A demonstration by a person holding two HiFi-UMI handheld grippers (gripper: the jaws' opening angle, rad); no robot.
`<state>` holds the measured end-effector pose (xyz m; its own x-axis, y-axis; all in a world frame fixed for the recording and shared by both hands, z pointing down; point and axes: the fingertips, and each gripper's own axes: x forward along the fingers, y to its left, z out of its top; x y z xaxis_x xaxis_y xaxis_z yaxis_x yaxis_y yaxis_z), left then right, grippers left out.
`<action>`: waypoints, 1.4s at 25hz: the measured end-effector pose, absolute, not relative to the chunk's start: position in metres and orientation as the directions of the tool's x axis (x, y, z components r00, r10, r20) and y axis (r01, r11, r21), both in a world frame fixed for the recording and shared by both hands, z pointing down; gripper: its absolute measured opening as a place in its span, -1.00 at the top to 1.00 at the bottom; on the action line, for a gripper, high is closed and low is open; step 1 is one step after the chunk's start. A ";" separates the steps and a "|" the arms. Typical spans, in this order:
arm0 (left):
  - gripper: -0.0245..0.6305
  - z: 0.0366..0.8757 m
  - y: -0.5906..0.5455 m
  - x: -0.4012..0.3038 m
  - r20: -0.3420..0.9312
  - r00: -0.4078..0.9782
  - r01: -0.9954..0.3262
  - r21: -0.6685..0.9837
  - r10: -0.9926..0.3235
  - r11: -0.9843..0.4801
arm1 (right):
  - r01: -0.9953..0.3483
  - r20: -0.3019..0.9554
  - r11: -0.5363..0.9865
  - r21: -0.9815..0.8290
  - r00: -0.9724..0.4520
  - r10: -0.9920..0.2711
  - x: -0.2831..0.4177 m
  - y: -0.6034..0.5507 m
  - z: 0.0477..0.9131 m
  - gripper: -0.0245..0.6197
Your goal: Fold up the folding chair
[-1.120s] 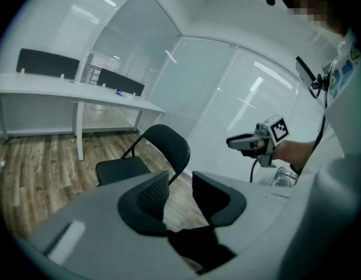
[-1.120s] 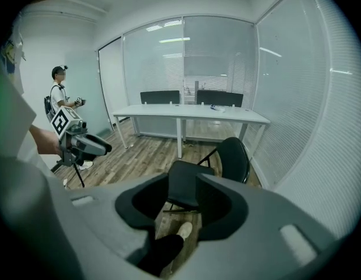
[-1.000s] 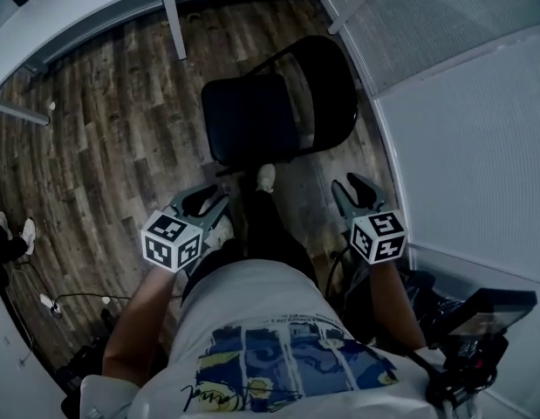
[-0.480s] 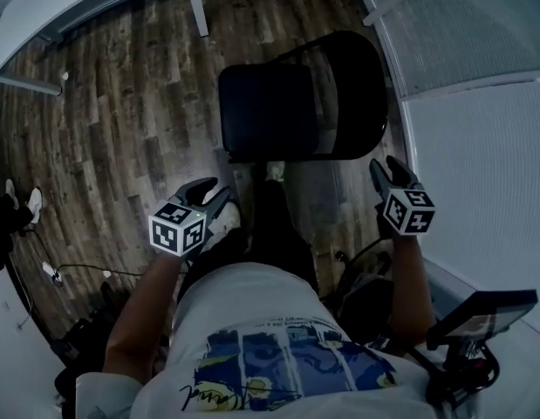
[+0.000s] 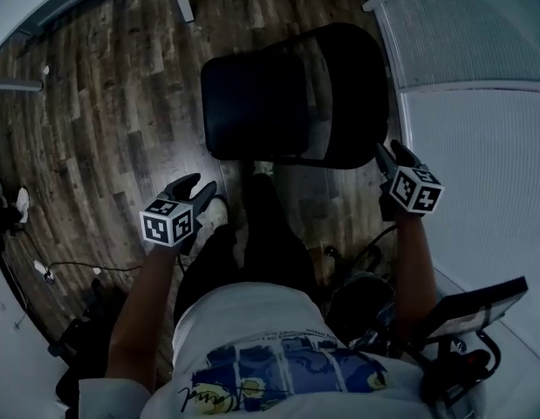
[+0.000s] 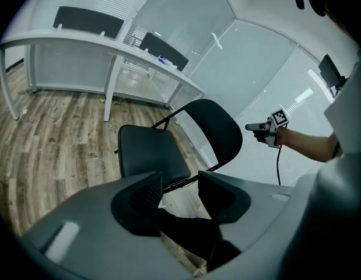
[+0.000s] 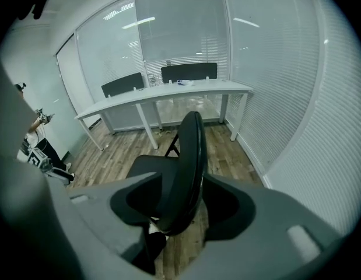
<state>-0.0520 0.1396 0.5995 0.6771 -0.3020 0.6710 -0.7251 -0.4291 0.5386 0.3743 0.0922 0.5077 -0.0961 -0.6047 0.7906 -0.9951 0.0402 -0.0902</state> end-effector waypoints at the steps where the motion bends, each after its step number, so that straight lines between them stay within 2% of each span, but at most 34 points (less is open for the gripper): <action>1: 0.31 0.606 0.136 -0.051 0.675 0.674 -0.729 0.542 -0.300 -0.417 | -0.995 0.794 0.039 -0.094 -0.099 -0.600 0.377 0.087 0.511 0.28; 19: 0.17 0.741 0.094 -0.042 0.715 0.635 -0.772 0.591 -0.293 -0.232 | -0.973 0.801 0.022 -0.231 -0.203 -0.564 0.390 0.041 0.563 0.28; 35: 0.06 0.860 0.066 -0.060 0.733 0.613 -0.785 0.606 -0.296 -0.126 | -0.973 0.790 0.039 -0.227 -0.207 -0.577 0.368 0.030 0.570 0.28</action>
